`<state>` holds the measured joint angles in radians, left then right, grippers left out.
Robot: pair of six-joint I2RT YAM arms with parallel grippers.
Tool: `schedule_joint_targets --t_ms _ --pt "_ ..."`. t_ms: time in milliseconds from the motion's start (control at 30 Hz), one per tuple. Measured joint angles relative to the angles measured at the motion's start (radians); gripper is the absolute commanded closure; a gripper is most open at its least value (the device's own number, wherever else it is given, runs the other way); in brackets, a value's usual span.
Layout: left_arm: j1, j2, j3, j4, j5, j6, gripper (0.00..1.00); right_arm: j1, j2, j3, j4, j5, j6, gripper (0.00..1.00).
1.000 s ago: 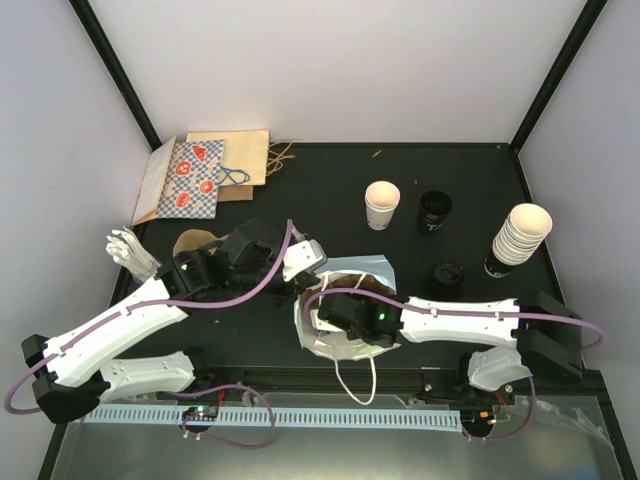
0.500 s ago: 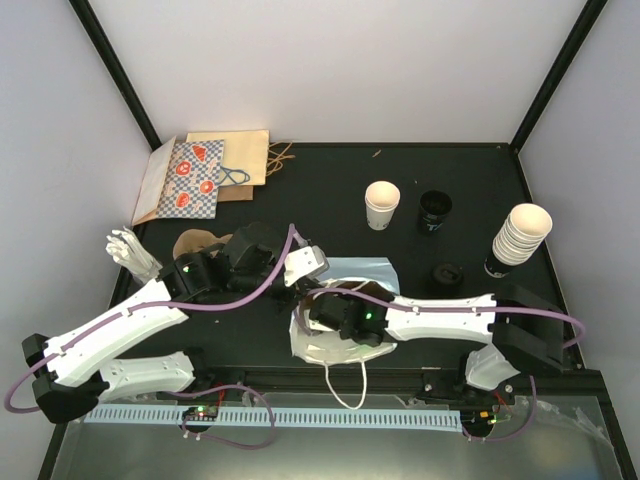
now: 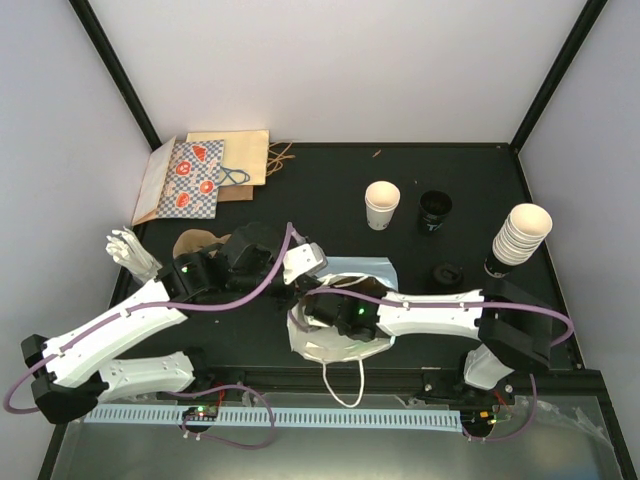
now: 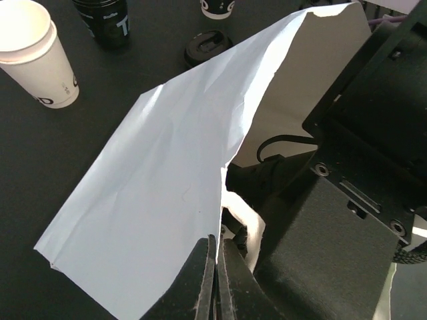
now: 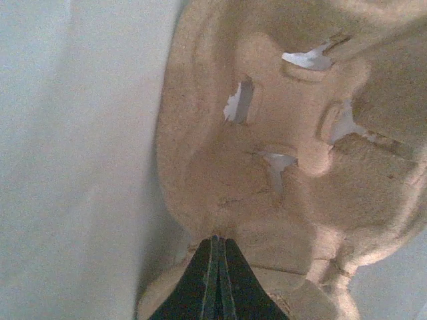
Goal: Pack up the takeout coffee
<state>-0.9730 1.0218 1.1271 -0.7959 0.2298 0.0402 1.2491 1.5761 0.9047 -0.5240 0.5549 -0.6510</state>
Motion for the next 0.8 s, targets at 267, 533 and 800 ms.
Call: schedule_joint_targets --t_ms 267,533,800 --pt "-0.002 0.045 0.054 -0.019 -0.086 -0.049 0.98 0.005 -0.09 0.029 -0.051 -0.005 -0.002 0.99" --pt "0.037 0.112 0.155 -0.062 -0.107 -0.061 0.98 0.021 -0.229 0.097 -0.163 -0.021 0.029 0.99" --pt "0.054 0.143 0.189 -0.105 -0.11 -0.064 0.98 0.025 -0.376 0.137 -0.244 -0.047 0.029 0.99"
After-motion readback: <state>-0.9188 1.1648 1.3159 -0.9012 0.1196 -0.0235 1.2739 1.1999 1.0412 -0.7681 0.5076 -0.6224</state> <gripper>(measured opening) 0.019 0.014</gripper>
